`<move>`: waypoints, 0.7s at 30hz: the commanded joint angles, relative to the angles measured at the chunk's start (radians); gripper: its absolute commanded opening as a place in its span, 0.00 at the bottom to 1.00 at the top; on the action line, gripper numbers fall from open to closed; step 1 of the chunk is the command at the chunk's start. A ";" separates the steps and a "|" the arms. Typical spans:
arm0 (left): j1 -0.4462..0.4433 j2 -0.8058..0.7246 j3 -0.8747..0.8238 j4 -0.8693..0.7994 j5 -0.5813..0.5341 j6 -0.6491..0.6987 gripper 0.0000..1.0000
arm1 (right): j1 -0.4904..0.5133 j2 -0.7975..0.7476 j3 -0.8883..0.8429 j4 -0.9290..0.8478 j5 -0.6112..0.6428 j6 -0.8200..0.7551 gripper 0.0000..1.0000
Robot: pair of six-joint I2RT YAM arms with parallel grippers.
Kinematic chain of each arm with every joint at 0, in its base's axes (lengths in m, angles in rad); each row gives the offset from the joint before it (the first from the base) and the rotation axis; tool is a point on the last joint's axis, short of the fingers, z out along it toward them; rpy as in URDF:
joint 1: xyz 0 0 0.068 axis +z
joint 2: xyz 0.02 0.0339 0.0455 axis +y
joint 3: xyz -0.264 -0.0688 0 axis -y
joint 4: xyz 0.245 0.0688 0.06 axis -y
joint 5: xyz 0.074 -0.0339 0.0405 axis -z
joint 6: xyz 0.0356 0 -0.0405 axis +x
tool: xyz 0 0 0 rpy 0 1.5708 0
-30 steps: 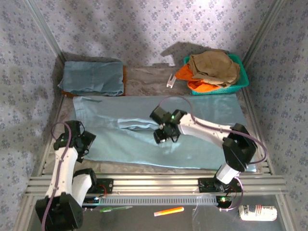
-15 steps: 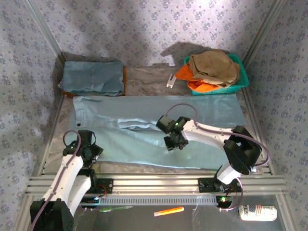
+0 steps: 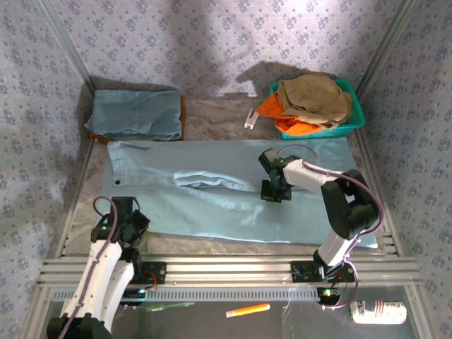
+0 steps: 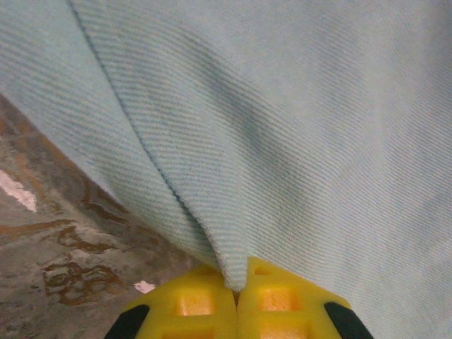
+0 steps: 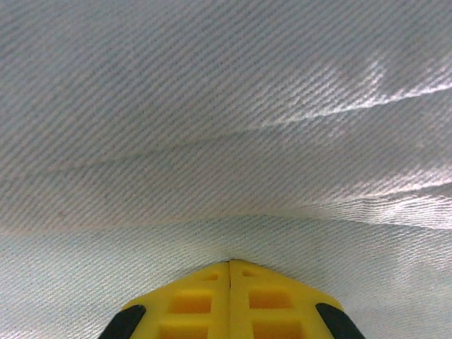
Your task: Fold and stack the trousers
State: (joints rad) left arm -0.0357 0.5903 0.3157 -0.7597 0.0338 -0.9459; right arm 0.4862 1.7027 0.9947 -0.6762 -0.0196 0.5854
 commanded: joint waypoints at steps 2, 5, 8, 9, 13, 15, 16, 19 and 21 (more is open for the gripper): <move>-0.005 0.021 0.117 0.004 0.070 0.061 0.00 | -0.040 0.112 0.071 -0.010 0.071 -0.084 0.07; -0.005 0.068 0.192 0.003 0.071 0.088 0.00 | -0.037 0.130 0.149 -0.048 0.070 -0.119 0.09; -0.006 0.129 0.254 0.020 0.076 0.106 0.00 | -0.020 0.107 0.179 -0.073 0.068 -0.131 0.11; -0.008 0.150 0.269 0.035 0.082 0.110 0.00 | -0.012 0.092 0.179 -0.080 0.066 -0.133 0.12; -0.012 0.249 0.317 0.074 0.101 0.129 0.00 | 0.019 0.028 0.154 -0.105 0.056 -0.133 0.21; -0.016 0.306 0.348 0.120 0.105 0.138 0.00 | 0.033 -0.015 0.133 -0.122 0.062 -0.131 0.28; -0.021 0.328 0.359 0.131 0.107 0.140 0.00 | 0.036 -0.036 0.122 -0.131 0.067 -0.128 0.32; -0.036 0.394 0.395 0.158 0.109 0.150 0.00 | 0.055 -0.132 0.082 -0.167 0.072 -0.108 0.44; -0.043 0.434 0.411 0.180 0.110 0.152 0.00 | 0.101 -0.210 0.047 -0.192 0.074 -0.093 0.50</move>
State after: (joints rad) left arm -0.0685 0.9932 0.6754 -0.6506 0.1253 -0.8215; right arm 0.5446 1.5909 1.0813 -0.7815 0.0345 0.4671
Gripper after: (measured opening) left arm 0.043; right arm 0.475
